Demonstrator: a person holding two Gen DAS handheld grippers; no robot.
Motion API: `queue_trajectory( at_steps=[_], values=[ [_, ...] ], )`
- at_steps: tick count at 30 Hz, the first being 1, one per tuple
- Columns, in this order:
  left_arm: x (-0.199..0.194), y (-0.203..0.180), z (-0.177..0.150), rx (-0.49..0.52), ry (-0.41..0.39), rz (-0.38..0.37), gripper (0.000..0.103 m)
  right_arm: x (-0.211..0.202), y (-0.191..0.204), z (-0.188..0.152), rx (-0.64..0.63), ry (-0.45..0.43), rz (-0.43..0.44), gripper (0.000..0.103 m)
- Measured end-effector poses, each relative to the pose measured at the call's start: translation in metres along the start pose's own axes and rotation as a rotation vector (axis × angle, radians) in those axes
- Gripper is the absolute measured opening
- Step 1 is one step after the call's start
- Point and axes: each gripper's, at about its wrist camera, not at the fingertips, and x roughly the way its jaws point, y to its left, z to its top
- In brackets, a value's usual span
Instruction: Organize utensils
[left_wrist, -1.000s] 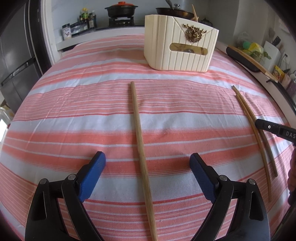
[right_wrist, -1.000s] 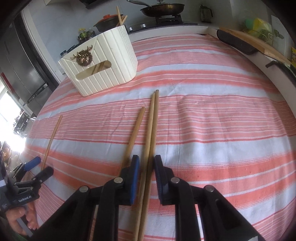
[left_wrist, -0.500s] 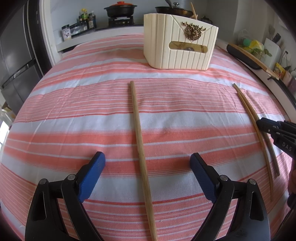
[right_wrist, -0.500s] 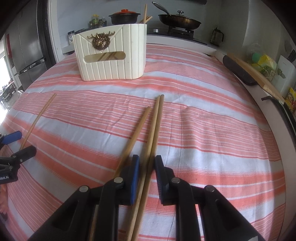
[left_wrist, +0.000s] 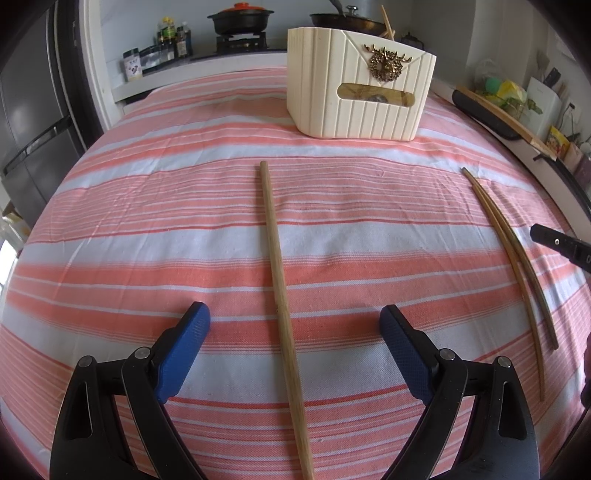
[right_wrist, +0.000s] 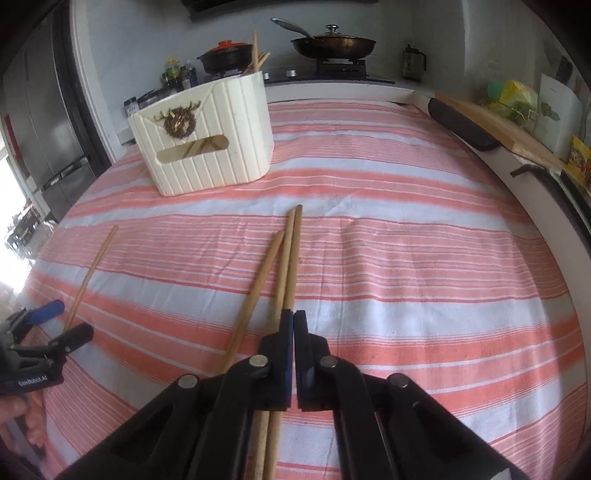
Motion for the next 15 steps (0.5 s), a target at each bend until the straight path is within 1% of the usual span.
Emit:
queue_trajectory(
  at_steps=[3,5,6,7,8,11,13,15],
  values=[
    [0.0,0.0,0.0,-0.001,0.0,-0.001,0.094,-0.003,-0.031,0.002,0.073,0.025,0.003,0.0],
    [0.0,0.0,0.0,-0.002,-0.001,-0.003,0.094,-0.004,-0.05,0.0,0.099,0.045,-0.026,0.001],
    [0.0,0.0,0.0,-0.003,-0.001,-0.005,0.094,-0.005,-0.056,-0.001,0.102,0.052,-0.038,0.002],
    [0.0,0.0,0.0,-0.003,-0.001,-0.006,0.094,-0.007,-0.059,-0.001,0.093,0.057,-0.043,0.005],
    [0.0,0.0,0.001,-0.003,-0.001,-0.006,0.094,-0.009,-0.057,0.0,0.075,0.055,-0.038,0.005],
    [0.0,0.0,0.001,-0.003,-0.001,-0.006,0.094,-0.013,-0.037,0.002,0.011,0.052,0.049,0.005],
    [0.0,0.001,0.001,-0.005,-0.002,-0.008,0.094,-0.009,-0.023,0.003,-0.013,0.071,0.092,0.012],
    [0.0,0.001,0.001,-0.008,-0.003,-0.012,0.094,-0.001,-0.012,0.004,-0.024,0.09,0.119,0.012]
  ],
)
